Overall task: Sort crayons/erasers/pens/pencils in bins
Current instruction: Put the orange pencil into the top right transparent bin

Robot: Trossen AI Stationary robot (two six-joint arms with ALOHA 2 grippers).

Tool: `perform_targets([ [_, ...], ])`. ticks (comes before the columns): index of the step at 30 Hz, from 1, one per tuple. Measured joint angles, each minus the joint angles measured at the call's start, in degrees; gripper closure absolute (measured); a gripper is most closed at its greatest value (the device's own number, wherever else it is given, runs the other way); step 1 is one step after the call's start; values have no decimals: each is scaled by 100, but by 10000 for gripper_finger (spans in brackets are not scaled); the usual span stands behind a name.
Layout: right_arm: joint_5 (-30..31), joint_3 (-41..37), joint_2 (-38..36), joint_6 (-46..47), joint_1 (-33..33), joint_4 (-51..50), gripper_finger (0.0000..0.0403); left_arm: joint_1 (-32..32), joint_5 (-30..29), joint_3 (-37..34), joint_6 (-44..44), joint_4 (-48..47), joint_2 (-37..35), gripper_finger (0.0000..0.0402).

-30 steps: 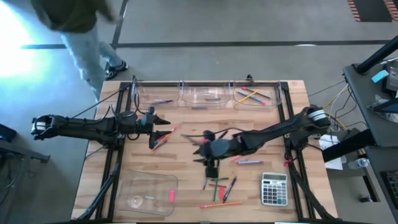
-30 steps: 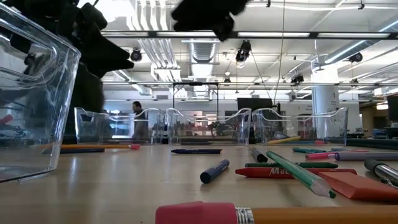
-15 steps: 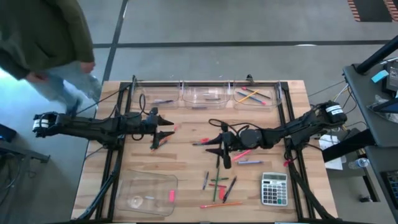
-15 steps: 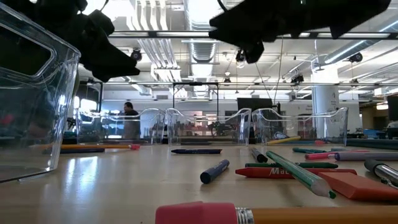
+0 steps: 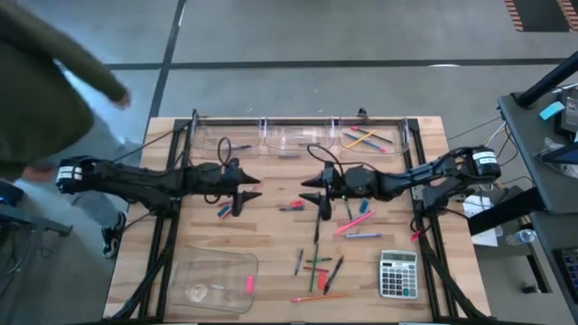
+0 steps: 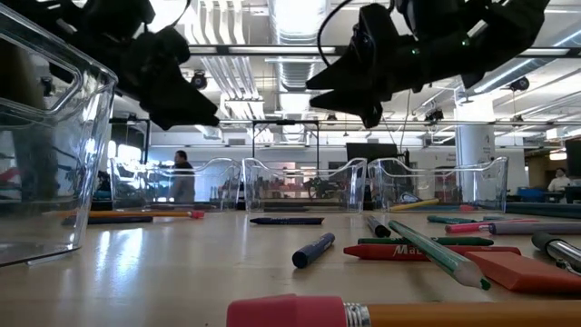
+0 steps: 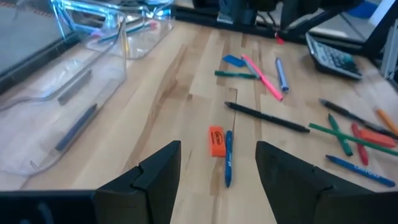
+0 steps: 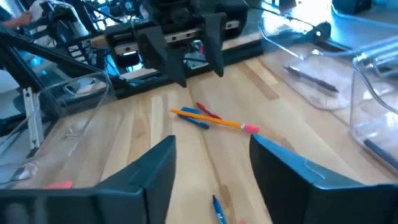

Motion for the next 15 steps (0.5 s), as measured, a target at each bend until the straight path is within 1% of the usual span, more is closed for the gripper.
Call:
perform_targets([
  [4, -77, 0, 0, -58, -149, -202, 170, 0, -2, 209, -11, -238, 270, 207],
  [8, -73, -2, 45, -361, -163, -233, 143, 0, -2, 456, -52, -604, 515, 207],
  [12, -77, -2, 48, -652, -160, -208, 133, 0, -1, 609, -201, -725, 746, 207],
  [15, -77, -2, 42, -750, -158, -183, 137, 0, 301, 735, -412, -663, 873, 207],
])
